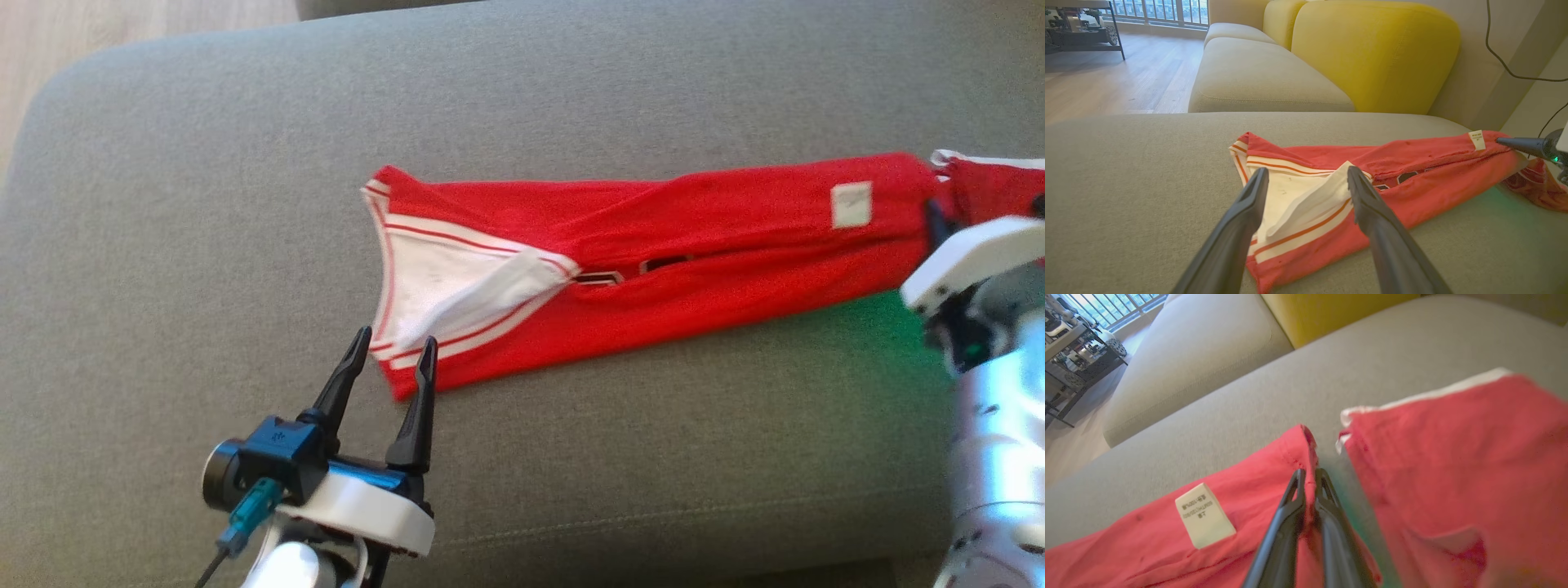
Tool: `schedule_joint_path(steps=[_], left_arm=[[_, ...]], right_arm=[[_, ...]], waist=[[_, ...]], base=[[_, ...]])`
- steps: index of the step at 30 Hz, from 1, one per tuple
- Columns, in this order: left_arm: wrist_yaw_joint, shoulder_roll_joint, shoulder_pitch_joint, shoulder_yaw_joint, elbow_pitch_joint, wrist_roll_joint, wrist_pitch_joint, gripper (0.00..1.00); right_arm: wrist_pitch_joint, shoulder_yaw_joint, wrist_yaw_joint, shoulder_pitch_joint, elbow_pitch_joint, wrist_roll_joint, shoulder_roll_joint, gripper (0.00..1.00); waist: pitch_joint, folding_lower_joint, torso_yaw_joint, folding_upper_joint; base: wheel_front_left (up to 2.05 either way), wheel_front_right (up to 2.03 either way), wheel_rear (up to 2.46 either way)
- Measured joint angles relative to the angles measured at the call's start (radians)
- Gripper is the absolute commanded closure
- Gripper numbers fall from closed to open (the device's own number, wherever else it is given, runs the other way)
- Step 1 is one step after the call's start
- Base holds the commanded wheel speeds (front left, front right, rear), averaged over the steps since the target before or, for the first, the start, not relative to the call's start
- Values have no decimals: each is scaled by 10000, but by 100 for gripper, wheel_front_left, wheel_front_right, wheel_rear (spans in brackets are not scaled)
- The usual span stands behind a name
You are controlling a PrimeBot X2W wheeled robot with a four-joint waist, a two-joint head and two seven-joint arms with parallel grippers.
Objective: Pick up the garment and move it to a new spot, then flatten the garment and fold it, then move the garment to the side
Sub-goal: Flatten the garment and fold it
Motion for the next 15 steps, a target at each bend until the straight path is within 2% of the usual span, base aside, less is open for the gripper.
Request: schedule_joint_path(steps=[6, 15], left_arm=[[-10, -8, 0, 21, 8, 0, 0, 0], [-96, -157, 5, 17, 121, 0, 0, 0]], right_arm=[[1118, 717, -2, 92, -2447, 535, -109, 100], [2702, 3051, -2, 1193, -5908, 2424, 104, 100]], waist=[[-88, 0, -117, 0], [-209, -1, 245, 0]], base=[[0, 0, 0], [0, 0, 0]])
